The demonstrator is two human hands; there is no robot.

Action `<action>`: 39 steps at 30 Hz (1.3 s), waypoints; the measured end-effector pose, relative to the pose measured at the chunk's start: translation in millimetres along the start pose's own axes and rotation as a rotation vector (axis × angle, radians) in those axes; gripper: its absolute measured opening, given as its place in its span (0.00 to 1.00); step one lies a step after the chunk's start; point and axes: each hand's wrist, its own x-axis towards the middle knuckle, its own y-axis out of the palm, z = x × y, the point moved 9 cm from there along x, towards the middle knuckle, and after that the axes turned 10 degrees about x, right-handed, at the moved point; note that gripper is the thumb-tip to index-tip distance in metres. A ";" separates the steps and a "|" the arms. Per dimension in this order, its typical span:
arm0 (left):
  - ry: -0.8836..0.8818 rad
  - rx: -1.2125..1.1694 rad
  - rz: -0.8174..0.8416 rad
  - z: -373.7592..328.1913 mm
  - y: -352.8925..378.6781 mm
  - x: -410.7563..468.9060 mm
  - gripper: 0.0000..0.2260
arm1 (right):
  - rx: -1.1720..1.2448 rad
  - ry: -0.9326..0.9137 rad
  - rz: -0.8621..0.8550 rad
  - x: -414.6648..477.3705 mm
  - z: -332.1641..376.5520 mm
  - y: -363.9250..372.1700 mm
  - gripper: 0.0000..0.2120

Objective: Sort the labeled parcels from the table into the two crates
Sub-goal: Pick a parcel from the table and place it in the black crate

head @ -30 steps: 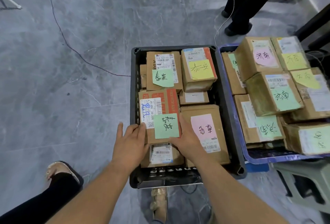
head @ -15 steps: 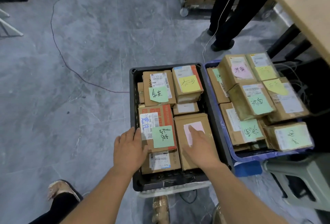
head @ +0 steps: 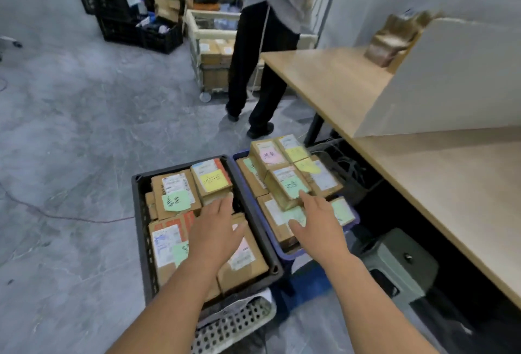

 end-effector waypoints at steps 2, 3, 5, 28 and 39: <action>0.069 -0.015 -0.043 -38.1 -11.3 -4.7 0.30 | -0.021 0.001 -0.070 -16.0 -13.6 -31.9 0.31; 0.104 -0.009 -0.056 -57.2 -14.2 -8.2 0.30 | -0.027 0.005 -0.102 -25.8 -22.3 -46.4 0.31; 0.160 0.004 -0.067 -94.3 -13.6 -16.1 0.30 | -0.021 0.026 -0.157 -48.1 -43.5 -73.5 0.31; 0.768 0.088 -0.137 -504.2 57.3 -221.4 0.30 | -0.136 0.389 -0.505 -370.1 -319.0 -287.9 0.24; 1.047 0.116 -0.046 -635.8 122.9 -305.0 0.31 | -0.077 0.682 -0.676 -505.7 -431.9 -322.3 0.24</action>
